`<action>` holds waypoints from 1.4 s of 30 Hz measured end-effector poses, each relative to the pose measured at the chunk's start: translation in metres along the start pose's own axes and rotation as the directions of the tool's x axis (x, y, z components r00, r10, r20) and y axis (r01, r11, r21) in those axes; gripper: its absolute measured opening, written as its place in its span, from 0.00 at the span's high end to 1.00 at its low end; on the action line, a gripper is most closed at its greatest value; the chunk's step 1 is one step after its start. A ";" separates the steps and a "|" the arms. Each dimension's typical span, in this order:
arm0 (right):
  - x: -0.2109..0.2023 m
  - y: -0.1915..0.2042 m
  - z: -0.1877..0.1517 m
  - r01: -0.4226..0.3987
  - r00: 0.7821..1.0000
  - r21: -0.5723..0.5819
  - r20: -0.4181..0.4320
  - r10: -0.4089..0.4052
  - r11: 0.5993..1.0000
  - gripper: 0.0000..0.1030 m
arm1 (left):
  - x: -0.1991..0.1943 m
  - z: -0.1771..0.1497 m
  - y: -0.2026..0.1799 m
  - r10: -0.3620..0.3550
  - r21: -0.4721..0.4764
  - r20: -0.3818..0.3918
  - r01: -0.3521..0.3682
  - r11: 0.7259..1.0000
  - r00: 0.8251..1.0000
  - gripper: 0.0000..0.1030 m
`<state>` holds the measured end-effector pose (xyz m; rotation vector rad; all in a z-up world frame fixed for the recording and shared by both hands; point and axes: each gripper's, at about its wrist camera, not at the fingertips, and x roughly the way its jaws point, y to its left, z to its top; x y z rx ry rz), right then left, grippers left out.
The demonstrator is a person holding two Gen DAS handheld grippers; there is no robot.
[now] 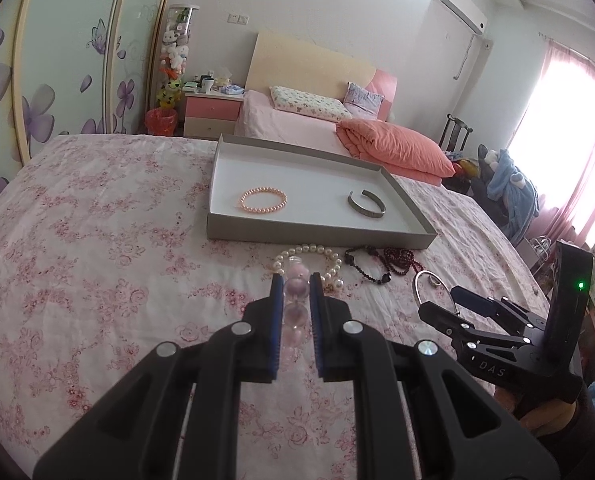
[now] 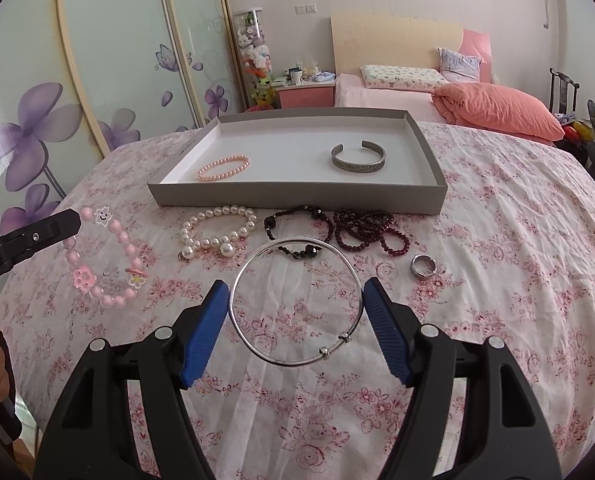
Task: Organize jewelry
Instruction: 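Carry both pieces into the grey tray and open both tools to release them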
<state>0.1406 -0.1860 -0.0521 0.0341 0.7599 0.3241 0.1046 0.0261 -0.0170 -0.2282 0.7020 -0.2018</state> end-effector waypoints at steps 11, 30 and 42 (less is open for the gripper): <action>-0.014 0.007 0.022 0.020 0.994 -0.017 0.108 -0.018 1.000 0.32 | -0.011 0.018 -0.006 -0.005 0.001 0.069 0.005 1.000 0.998 0.87; 0.001 -0.009 0.089 0.106 0.954 -0.007 0.284 -0.100 0.994 0.32 | 0.019 0.094 -0.032 0.020 0.075 0.179 -0.034 0.997 0.984 0.87; 0.062 -0.034 0.116 0.136 0.962 0.043 0.234 -0.142 0.990 0.32 | 0.082 0.128 -0.021 0.082 0.057 0.153 -0.092 0.994 0.985 0.87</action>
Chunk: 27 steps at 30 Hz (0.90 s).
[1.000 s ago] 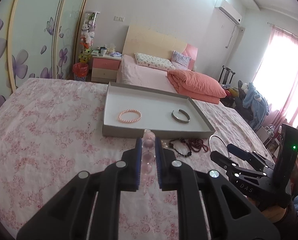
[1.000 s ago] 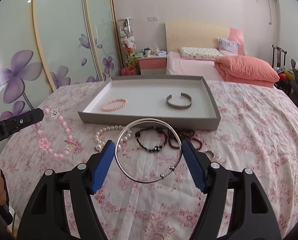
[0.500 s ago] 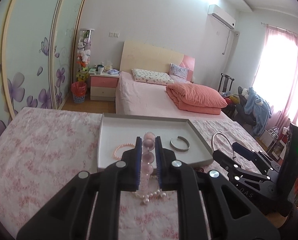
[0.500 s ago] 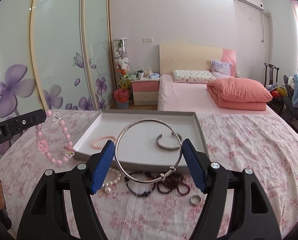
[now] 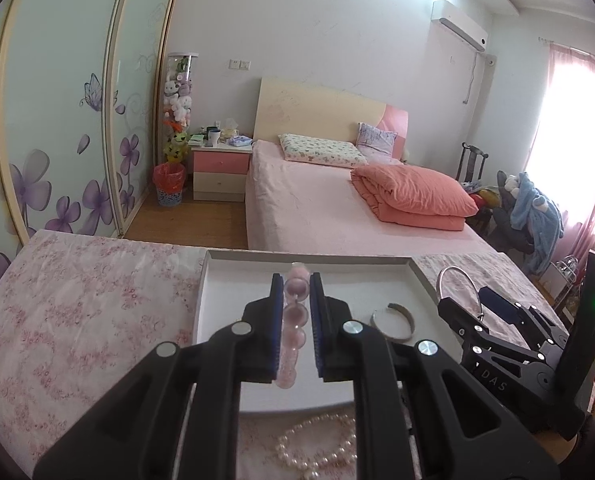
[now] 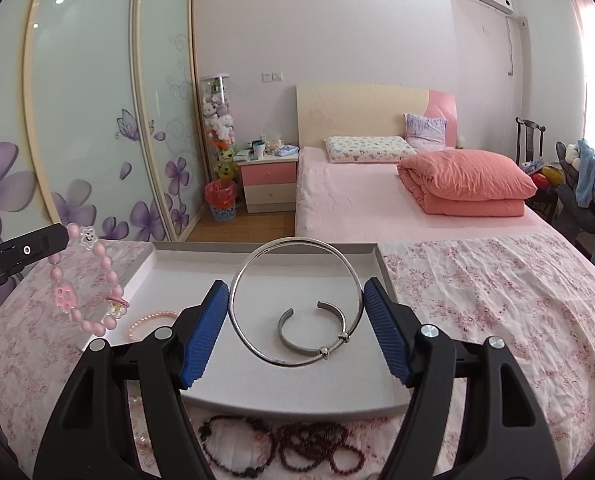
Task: Organize jewelry
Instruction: 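Carry both pieces into the grey tray and open both tools to release them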
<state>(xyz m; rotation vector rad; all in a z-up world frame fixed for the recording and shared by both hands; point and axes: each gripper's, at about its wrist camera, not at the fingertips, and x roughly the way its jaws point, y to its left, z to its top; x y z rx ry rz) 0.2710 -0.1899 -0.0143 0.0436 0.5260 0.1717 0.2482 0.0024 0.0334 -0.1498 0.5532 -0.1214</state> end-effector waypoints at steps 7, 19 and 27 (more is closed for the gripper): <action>0.035 0.001 -0.003 0.001 0.997 0.003 -0.082 -0.001 1.000 0.32 | 0.035 0.001 0.006 0.025 -0.006 -0.035 -0.025 1.000 0.999 0.87; 0.067 0.013 -0.014 0.010 0.981 -0.024 -0.192 -0.015 1.000 0.32 | 0.078 -0.001 0.019 0.047 -0.033 -0.087 -0.050 0.998 0.995 0.87; 0.075 0.017 -0.014 0.017 0.978 -0.039 -0.207 -0.024 0.999 0.32 | 0.094 -0.002 0.018 0.022 -0.051 -0.095 -0.027 0.998 0.995 0.86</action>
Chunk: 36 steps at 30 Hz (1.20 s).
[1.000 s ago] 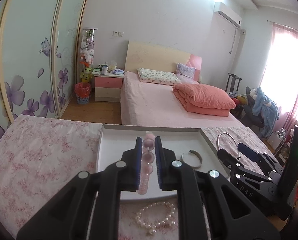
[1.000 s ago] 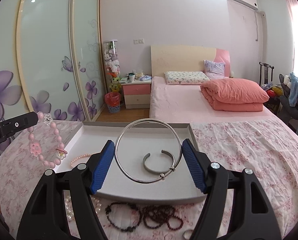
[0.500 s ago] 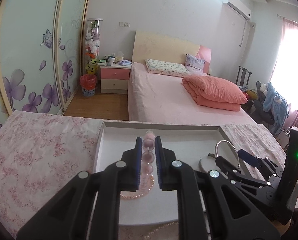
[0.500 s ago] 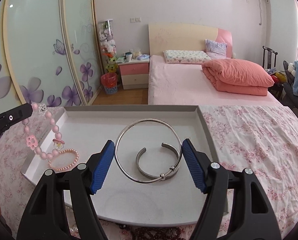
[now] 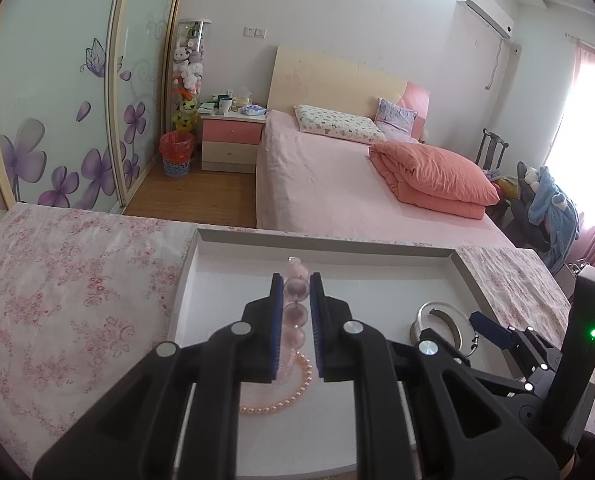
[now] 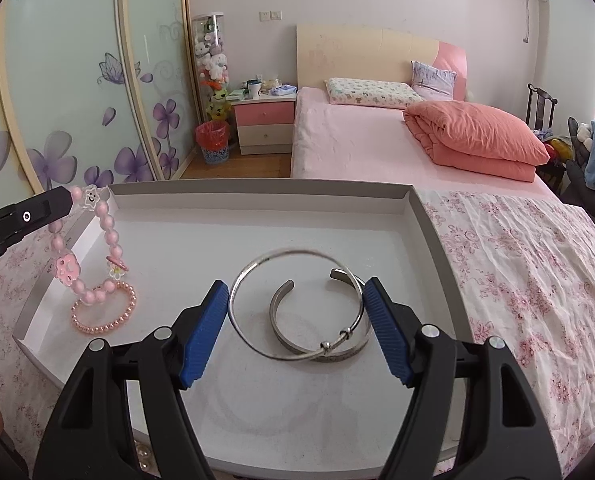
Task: Organize jewelry
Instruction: 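Carry both pieces into the grey tray and open both tools to release them, then withdraw both open tools from the tray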
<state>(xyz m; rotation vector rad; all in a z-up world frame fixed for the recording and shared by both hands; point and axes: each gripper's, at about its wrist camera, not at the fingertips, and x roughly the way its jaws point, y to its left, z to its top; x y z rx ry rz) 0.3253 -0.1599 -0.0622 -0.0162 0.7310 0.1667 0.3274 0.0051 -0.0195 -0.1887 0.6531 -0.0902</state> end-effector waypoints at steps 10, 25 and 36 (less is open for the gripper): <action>-0.014 -0.007 0.001 -0.002 1.000 0.013 0.031 0.002 1.000 0.27 | -0.010 0.004 0.013 0.001 -0.044 0.016 -0.001 0.999 1.000 0.77; -0.065 -0.020 -0.015 -0.007 0.997 0.025 0.074 0.006 1.000 0.27 | -0.067 -0.031 0.027 0.012 -0.039 0.017 -0.012 0.999 1.000 0.74; -0.098 -0.039 -0.067 -0.014 1.000 0.016 0.016 0.013 1.000 0.27 | -0.104 -0.086 0.032 -0.002 -0.018 -0.035 0.001 1.000 0.999 0.63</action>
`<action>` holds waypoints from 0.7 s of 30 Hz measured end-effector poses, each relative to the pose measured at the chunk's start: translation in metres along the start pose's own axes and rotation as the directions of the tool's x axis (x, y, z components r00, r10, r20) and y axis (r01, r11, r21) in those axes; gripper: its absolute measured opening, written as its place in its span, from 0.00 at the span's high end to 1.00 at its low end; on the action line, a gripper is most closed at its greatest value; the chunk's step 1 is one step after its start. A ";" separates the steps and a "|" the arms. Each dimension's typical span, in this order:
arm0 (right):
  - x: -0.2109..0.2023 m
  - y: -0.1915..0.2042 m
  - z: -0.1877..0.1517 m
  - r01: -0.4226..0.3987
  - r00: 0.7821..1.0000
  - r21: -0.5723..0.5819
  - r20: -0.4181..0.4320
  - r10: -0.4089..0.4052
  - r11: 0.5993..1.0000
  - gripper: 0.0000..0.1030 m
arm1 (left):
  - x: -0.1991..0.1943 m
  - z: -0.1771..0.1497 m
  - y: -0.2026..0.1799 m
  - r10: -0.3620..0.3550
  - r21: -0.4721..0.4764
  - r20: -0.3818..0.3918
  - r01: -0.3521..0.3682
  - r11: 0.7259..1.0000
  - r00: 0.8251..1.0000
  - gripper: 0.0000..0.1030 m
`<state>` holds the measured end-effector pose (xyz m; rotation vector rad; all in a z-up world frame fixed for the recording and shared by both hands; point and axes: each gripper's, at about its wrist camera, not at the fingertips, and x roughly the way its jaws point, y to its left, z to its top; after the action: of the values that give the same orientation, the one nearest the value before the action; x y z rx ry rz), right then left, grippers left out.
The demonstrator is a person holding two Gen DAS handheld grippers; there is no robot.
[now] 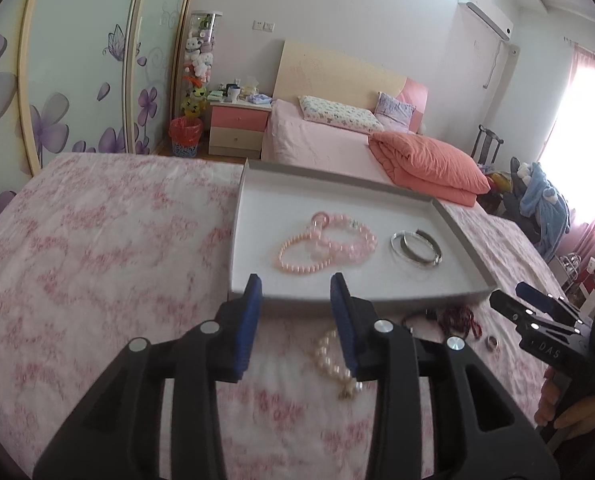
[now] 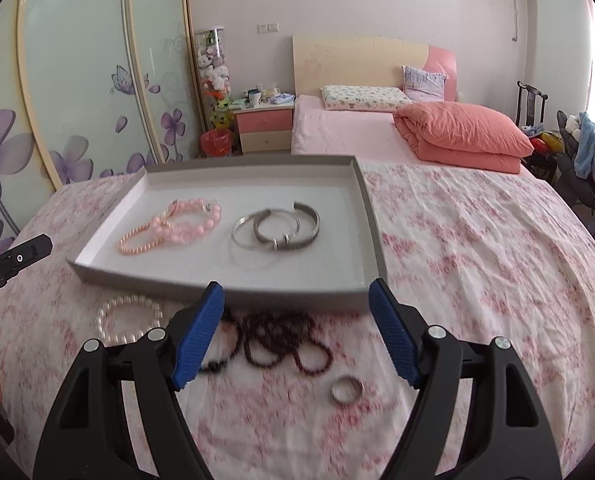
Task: Organize jewelry
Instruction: 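Withdraw both open tools from the tray, then grasp the silver ring with the right tool while the left tool grasps the white pearl bracelet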
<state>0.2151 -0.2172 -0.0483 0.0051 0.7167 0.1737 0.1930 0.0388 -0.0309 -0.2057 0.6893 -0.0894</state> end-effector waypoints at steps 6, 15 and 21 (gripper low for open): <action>0.000 -0.021 -0.031 0.025 0.996 0.025 -0.091 -0.022 0.999 0.27 | -0.004 -0.030 0.004 -0.004 0.011 -0.060 0.005 1.000 0.998 0.56; 0.012 -0.036 -0.044 0.049 0.987 0.044 -0.158 -0.042 0.998 0.37 | 0.004 -0.046 0.004 -0.006 0.014 -0.114 0.007 1.000 0.993 0.52; 0.026 -0.026 -0.037 0.043 0.984 0.003 -0.172 -0.041 0.999 0.53 | 0.005 -0.046 0.003 -0.003 0.012 -0.123 0.005 1.000 0.992 0.51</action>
<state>0.2142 -0.2407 -0.0954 -0.0186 0.8891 0.1321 0.1680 0.0336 -0.0693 -0.1905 0.8105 -0.1111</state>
